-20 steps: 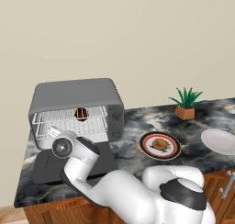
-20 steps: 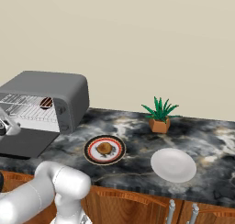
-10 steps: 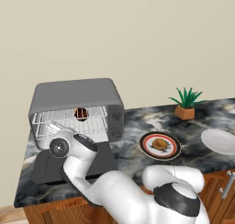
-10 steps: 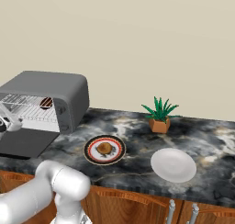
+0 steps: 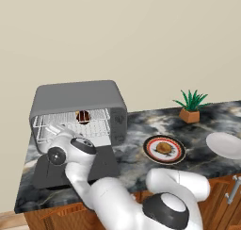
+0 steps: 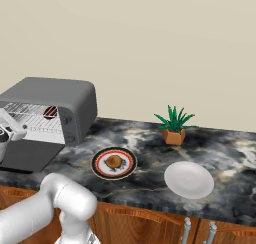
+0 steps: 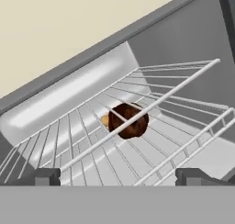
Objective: Open the toaster oven door. Place the bread on the top rack in the toaster oven and place the steak on the bottom rack.
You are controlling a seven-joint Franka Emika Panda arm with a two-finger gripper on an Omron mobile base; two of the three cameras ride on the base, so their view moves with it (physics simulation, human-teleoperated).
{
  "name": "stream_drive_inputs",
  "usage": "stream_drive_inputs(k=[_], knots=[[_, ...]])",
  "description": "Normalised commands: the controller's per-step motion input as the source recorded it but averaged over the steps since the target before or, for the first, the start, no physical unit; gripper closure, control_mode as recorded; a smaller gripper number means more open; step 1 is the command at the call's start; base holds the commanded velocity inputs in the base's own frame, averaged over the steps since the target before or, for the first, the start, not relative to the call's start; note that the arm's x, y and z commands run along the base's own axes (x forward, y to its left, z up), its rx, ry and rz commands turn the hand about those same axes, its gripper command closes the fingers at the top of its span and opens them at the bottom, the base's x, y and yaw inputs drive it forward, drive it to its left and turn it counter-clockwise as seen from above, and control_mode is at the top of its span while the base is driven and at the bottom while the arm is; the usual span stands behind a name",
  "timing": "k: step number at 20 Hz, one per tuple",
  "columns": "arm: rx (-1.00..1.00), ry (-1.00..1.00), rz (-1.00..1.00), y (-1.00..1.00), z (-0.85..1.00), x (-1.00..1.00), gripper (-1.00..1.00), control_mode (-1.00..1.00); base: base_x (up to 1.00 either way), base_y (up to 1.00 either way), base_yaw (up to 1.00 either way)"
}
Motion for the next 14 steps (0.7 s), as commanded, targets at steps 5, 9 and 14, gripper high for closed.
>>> stream_drive_inputs(k=[5, 9, 14], knots=[[0.00, 0.00, -0.01, 0.10, 0.07, 0.24, -1.00, -1.00, 0.00, 0.00, 0.00], [0.00, 0.00, 0.00, 0.04, 0.00, 0.20, -1.00, -1.00, 0.00, 0.00, 0.00], [0.00, 0.00, 0.00, 0.02, 0.00, 0.22, -1.00, -1.00, 0.00, 0.00, 0.00]])
